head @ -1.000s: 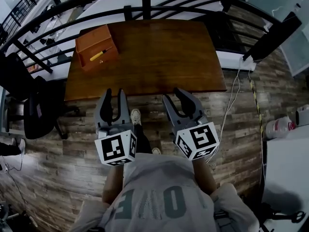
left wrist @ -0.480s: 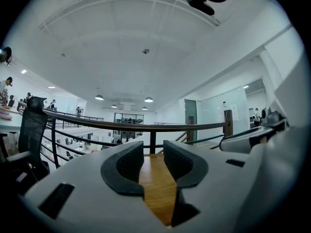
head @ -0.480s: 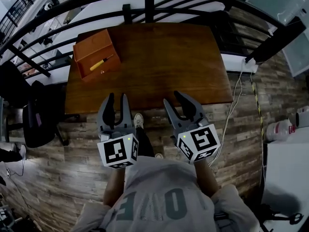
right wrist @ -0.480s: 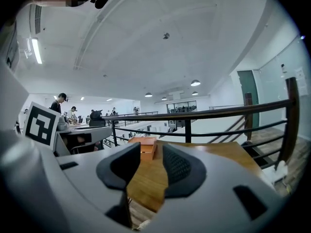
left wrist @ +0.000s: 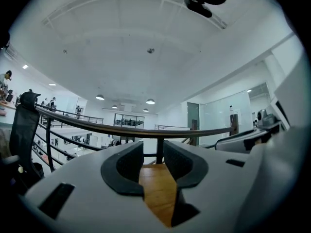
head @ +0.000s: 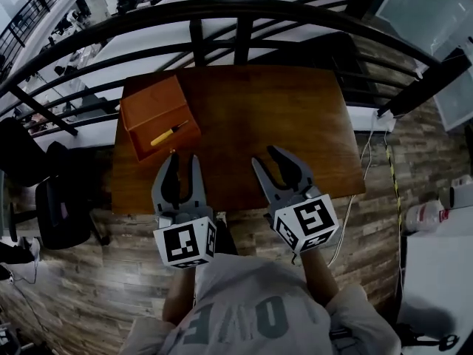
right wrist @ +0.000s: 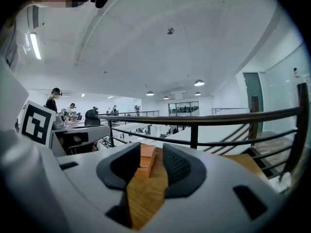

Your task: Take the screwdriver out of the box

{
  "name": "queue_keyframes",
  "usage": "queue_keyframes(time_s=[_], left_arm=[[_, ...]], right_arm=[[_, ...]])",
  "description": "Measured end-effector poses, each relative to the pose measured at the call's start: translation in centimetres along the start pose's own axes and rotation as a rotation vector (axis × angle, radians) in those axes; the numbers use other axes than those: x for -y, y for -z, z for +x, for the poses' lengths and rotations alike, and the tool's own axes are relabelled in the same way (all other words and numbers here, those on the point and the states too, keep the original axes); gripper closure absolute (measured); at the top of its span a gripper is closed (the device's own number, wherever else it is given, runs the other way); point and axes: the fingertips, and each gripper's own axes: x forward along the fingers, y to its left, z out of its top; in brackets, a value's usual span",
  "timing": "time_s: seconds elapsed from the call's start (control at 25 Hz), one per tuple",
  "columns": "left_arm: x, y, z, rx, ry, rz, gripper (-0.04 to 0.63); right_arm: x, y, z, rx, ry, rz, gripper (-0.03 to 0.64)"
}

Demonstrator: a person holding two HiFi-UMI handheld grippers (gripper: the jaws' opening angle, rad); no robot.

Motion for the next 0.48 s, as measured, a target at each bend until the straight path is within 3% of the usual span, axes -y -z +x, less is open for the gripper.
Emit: queue_keyframes(time_s=[0.48], left_arm=[[-5.6, -1.8, 9.0, 0.016, 0.021, 0.027, 0.476]], right_arm=[[1.0, -3.2, 10.3, -0.016, -0.012, -0.007, 0.474]])
